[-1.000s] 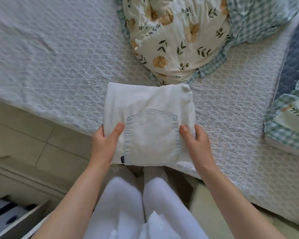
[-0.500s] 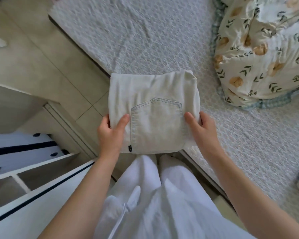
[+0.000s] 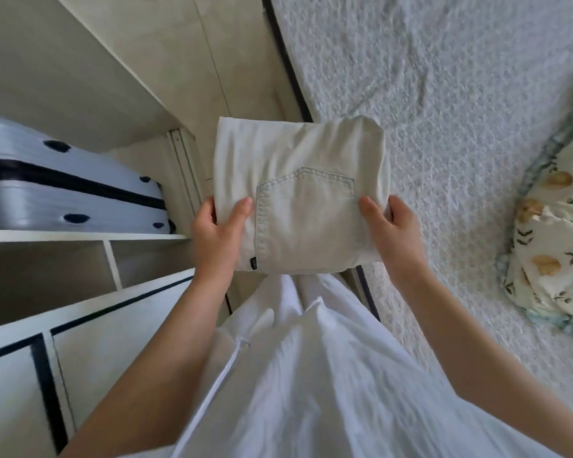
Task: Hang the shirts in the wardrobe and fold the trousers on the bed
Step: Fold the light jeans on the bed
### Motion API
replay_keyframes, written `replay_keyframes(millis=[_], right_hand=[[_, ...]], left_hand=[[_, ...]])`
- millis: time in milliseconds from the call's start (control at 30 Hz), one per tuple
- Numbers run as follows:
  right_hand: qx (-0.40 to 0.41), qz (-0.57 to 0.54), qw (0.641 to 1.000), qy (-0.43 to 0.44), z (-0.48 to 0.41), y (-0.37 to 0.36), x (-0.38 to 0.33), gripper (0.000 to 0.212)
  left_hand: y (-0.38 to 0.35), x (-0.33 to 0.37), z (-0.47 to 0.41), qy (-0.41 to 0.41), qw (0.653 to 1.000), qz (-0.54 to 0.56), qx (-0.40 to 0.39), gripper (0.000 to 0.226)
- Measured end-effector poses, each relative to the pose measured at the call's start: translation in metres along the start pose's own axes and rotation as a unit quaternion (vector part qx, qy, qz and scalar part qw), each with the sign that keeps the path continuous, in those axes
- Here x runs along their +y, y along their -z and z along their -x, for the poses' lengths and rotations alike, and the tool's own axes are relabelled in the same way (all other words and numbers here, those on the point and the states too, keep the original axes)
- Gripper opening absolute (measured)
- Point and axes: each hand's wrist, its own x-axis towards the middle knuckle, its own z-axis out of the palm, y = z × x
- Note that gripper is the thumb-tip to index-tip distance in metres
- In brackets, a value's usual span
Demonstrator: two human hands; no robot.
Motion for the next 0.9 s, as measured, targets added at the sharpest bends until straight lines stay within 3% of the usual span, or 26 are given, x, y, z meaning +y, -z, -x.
replay_keyframes(millis=[167, 333, 567, 900], right_hand=[[-0.065, 0.026, 0.997, 0.037, -0.046, -0.017, -0.050, 0.040], [-0.154, 0.053, 0.982, 0.097, -0.093, -0.033, -0.108, 0.035], [-0.235, 0.101, 0.949, 0.182, -0.141, -0.074, -0.191, 0.034], [-0.307, 0.123, 0.912, 0.242, -0.159, -0.172, -0.269, 0.029]], left_hand=[[0.001, 0.017, -0.021, 0.025, 0.996, 0.033, 0.081, 0.024], [-0.002, 0.042, -0.040, 0.044, 0.982, 0.077, 0.169, 0.018], [0.001, 0.074, -0.072, 0.063, 0.949, 0.133, 0.278, 0.031], [0.060, 0.105, -0.128, 0.060, 0.920, 0.121, 0.367, 0.035]])
